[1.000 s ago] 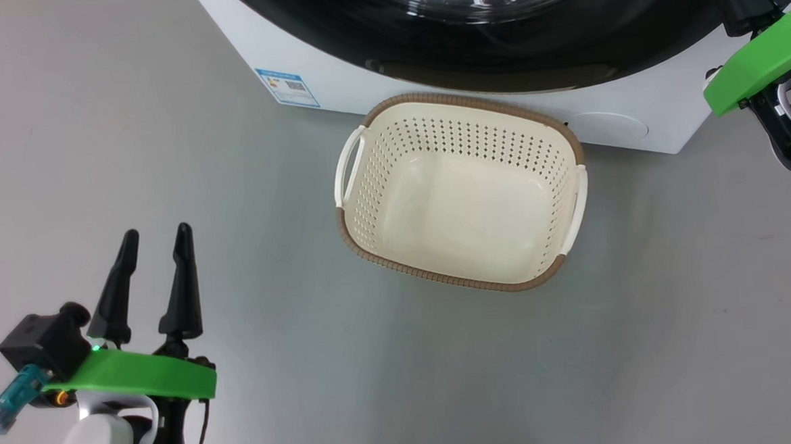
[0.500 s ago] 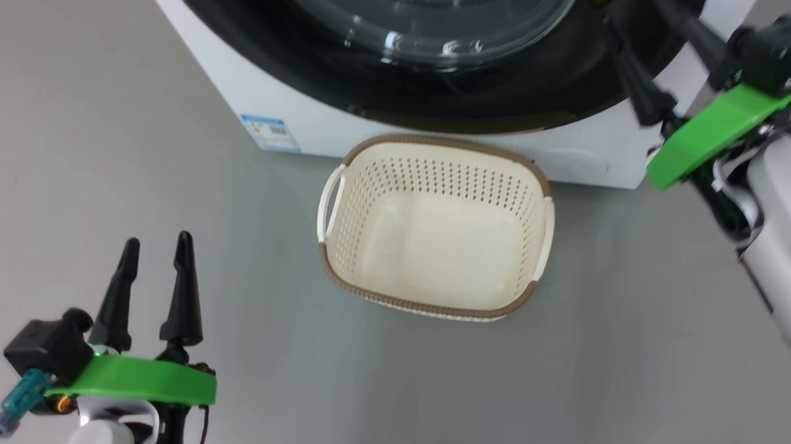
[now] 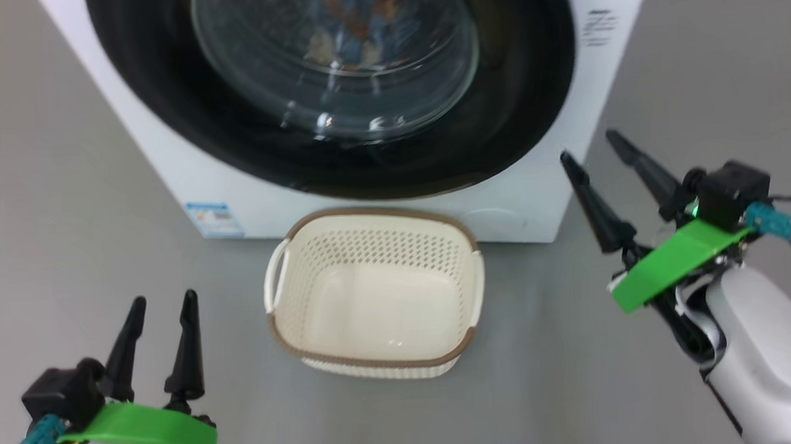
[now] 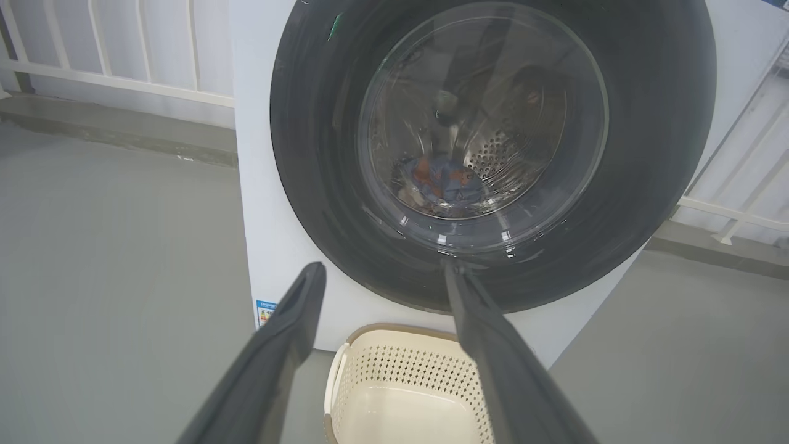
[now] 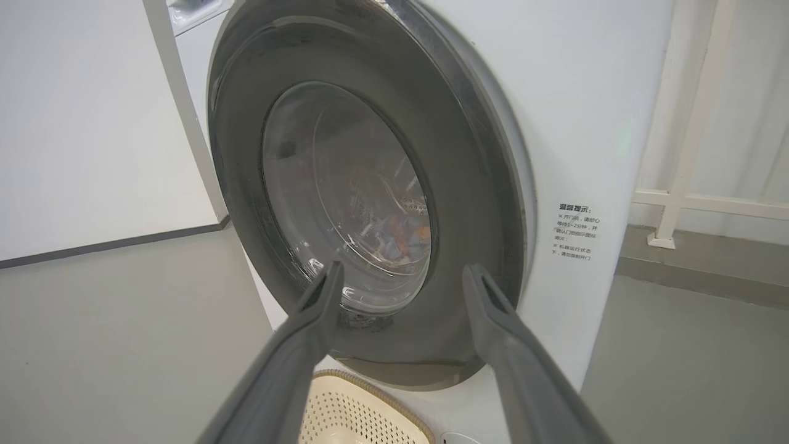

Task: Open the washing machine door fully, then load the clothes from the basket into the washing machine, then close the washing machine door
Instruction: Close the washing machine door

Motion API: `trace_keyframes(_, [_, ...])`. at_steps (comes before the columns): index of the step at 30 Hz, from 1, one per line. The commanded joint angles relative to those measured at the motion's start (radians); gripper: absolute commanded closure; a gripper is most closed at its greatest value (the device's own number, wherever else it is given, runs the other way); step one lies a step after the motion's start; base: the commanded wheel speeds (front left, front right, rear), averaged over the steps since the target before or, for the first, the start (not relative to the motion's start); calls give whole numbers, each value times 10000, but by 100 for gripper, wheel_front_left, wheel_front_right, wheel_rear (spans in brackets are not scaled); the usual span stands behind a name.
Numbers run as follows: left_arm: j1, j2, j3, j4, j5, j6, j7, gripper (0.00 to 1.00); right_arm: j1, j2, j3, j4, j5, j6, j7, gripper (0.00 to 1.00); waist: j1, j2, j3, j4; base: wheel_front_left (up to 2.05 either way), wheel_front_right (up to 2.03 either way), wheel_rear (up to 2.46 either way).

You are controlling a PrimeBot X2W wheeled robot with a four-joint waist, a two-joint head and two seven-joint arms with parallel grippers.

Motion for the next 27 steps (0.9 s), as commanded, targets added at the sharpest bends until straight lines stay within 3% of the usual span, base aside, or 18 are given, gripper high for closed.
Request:
trace_keyframes(1, [-23, 290, 406, -158, 147, -15, -63, 0, 330, 83, 61, -333, 97, -21, -47, 0, 0, -1, -767, -797, 0, 0, 0])
trace_keyframes(11, [598, 135, 747, -232, 360, -15, -63, 0, 1818, 158, -531, -997, 77, -21, -47, 0, 0, -1, -1371, -1658, 0, 0, 0])
trace_keyframes(27, [1131, -161, 973, -334, 147, -15, -63, 0, 3362, 327, -1451, -1661, -434, -21, -47, 0, 0, -1, -1639, -2334, 0, 0, 0])
